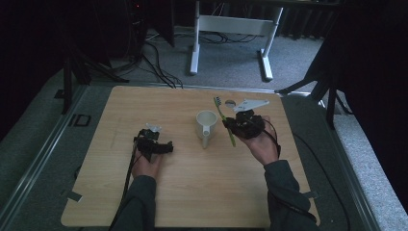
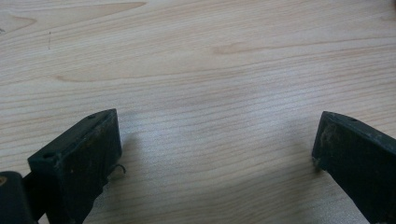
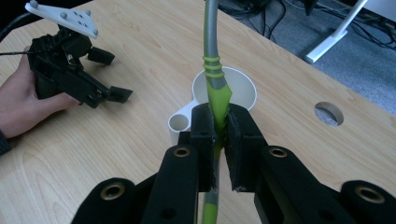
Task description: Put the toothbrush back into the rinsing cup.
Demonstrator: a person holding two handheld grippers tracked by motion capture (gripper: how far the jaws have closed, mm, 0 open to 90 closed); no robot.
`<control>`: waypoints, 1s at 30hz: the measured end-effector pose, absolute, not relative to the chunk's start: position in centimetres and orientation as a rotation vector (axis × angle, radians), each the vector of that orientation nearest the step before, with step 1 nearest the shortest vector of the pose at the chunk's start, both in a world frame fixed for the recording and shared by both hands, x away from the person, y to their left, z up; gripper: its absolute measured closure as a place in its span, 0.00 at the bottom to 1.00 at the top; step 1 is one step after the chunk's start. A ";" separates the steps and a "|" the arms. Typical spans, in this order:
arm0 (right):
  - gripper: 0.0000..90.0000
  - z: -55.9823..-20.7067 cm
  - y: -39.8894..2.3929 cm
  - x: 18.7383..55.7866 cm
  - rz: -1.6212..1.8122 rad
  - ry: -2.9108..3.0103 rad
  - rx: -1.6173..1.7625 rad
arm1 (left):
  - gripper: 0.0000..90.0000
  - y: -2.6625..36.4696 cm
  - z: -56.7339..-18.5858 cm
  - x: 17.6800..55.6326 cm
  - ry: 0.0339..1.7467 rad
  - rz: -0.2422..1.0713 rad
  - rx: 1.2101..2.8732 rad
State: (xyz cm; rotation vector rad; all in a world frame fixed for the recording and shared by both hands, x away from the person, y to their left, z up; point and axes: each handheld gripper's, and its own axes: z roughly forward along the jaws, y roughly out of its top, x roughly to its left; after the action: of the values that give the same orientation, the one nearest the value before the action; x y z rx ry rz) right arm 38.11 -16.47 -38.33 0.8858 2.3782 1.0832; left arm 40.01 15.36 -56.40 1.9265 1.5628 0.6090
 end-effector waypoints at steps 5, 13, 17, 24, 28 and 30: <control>0.91 -38.0 -16.4 38.1 1.100 2.366 0.887 | 0.02 15.4 -56.4 40.0 1.562 0.609 1.927; 0.91 -37.6 -16.3 38.0 1.126 2.344 0.885 | 0.02 15.4 -56.4 40.0 1.563 0.609 1.926; 0.91 -37.5 -16.2 38.0 1.148 2.339 0.885 | 0.02 15.4 -56.4 40.0 1.563 0.609 1.927; 0.91 -37.2 -16.1 37.9 1.173 2.325 0.888 | 0.02 15.4 -56.4 40.0 1.563 0.609 1.927; 0.91 -37.1 -16.0 38.0 1.193 2.318 0.888 | 0.02 15.4 -56.4 40.0 1.563 0.609 1.927; 0.91 -37.0 -16.0 38.0 1.208 2.314 0.890 | 0.02 15.4 -56.4 40.0 1.563 0.609 1.927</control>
State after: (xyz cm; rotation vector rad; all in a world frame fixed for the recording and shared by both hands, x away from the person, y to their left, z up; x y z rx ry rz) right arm 38.03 -15.99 -37.05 0.8897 2.3144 1.2080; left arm 40.03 15.35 -56.40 1.9270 1.5625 0.6091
